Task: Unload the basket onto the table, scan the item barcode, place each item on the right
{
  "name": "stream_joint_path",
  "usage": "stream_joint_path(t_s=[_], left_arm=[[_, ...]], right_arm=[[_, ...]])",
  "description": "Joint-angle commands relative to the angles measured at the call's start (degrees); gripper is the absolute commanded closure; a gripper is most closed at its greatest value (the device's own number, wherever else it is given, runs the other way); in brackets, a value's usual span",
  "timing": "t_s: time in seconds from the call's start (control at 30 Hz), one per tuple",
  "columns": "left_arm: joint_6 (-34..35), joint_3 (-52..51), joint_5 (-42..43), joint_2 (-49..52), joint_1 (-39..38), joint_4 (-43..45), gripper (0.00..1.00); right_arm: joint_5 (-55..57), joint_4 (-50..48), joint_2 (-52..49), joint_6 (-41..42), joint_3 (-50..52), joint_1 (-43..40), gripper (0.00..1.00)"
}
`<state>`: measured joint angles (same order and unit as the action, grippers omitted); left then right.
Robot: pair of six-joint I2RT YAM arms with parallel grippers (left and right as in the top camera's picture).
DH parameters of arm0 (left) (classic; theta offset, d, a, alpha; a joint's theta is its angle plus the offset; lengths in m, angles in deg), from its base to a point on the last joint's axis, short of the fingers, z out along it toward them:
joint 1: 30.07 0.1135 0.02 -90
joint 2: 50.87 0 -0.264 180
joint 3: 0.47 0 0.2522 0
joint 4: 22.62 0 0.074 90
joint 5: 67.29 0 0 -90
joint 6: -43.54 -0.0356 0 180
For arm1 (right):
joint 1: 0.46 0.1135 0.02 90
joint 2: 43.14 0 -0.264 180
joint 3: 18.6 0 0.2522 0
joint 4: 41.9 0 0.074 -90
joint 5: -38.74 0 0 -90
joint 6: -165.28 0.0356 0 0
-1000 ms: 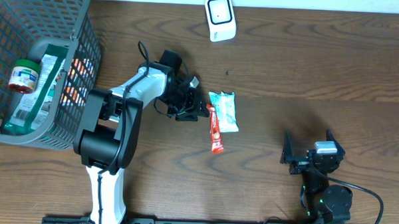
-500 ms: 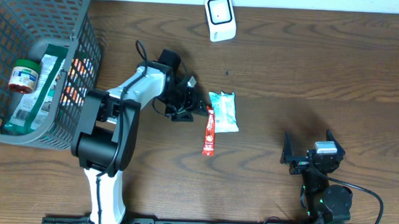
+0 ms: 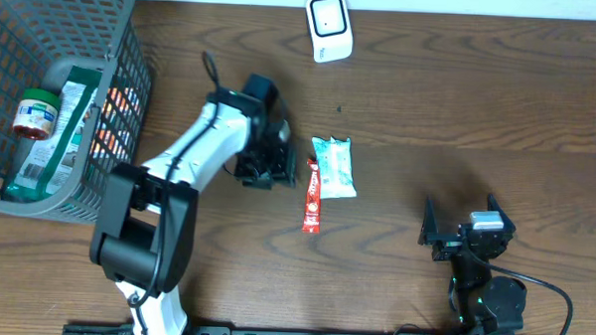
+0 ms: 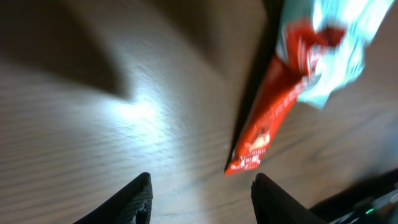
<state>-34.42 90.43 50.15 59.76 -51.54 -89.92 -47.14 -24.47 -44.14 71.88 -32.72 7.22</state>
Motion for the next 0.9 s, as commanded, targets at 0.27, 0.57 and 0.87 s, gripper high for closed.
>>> stream_joint_path(t_s=[0.27, 0.57, 0.87], left_arm=[[-0.96, -8.5, -1.64, 0.22, -11.26, 10.82, 0.47], [5.29, -9.81, -11.65, 0.26, -14.4, 13.75, 0.6], [5.49, -11.1, -11.69, 0.28, -17.07, 17.22, 0.68]], right_arm=[[0.28, 0.22, 0.24, -0.09, 0.04, 0.22, 0.01], [0.28, 0.22, 0.24, -0.09, 0.04, 0.22, 0.01], [0.28, 0.22, 0.24, -0.11, 0.04, 0.22, 0.01]])
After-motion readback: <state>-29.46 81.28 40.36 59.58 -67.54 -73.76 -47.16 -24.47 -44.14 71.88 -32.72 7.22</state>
